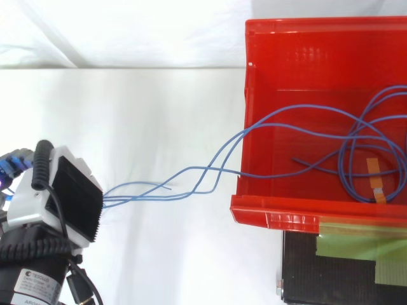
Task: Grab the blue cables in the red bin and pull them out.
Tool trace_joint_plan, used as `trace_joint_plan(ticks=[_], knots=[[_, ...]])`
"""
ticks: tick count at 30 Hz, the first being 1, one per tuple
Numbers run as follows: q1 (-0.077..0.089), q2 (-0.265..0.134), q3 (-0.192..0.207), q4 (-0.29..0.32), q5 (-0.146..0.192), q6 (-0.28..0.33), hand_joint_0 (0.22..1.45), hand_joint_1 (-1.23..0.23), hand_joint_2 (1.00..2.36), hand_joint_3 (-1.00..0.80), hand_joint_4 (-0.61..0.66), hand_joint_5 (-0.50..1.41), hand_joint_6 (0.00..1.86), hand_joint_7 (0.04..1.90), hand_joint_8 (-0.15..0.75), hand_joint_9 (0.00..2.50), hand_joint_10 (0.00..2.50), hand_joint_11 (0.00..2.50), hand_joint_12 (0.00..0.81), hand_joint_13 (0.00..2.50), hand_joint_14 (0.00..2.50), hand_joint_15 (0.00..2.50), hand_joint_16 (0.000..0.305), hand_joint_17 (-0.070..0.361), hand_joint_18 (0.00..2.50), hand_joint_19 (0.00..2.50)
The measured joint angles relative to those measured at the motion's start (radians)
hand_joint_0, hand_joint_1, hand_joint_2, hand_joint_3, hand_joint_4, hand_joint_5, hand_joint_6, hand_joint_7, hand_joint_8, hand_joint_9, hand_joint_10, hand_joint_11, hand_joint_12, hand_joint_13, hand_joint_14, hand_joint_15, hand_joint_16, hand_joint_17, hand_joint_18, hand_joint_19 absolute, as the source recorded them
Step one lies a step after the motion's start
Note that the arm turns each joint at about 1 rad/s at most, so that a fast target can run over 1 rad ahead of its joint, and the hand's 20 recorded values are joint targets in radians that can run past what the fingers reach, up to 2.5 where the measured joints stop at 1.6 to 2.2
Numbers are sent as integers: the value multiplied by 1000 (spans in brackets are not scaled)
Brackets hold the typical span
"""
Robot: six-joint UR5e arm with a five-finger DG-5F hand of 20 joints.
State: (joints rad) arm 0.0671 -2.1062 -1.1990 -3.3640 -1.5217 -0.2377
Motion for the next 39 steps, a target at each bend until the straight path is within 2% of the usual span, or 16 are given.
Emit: trace_joint_plan(ticks=[9, 12, 19, 39], knots=[[0, 0, 0, 0, 0, -1, 677, -945, 1000, -1000, 203, 1020, 267, 760, 259, 885, 22, 548, 348, 857, 22, 514, 54, 122, 715, 617], [0, 0, 0, 0, 0, -1, 714, -976, 1000, -1000, 187, 1026, 277, 773, 251, 888, 23, 551, 337, 854, 24, 512, 52, 116, 704, 627], [0, 0, 0, 4, 0, -1, 774, -1034, 1000, -1000, 145, 1019, 437, 716, 236, 906, 24, 567, 319, 857, 23, 516, 48, 108, 701, 621], [0, 0, 0, 6, 0, -1, 870, -1074, 1000, -1000, 65, 1052, 484, 731, 203, 940, 24, 566, 299, 875, 22, 512, 44, 98, 713, 615]])
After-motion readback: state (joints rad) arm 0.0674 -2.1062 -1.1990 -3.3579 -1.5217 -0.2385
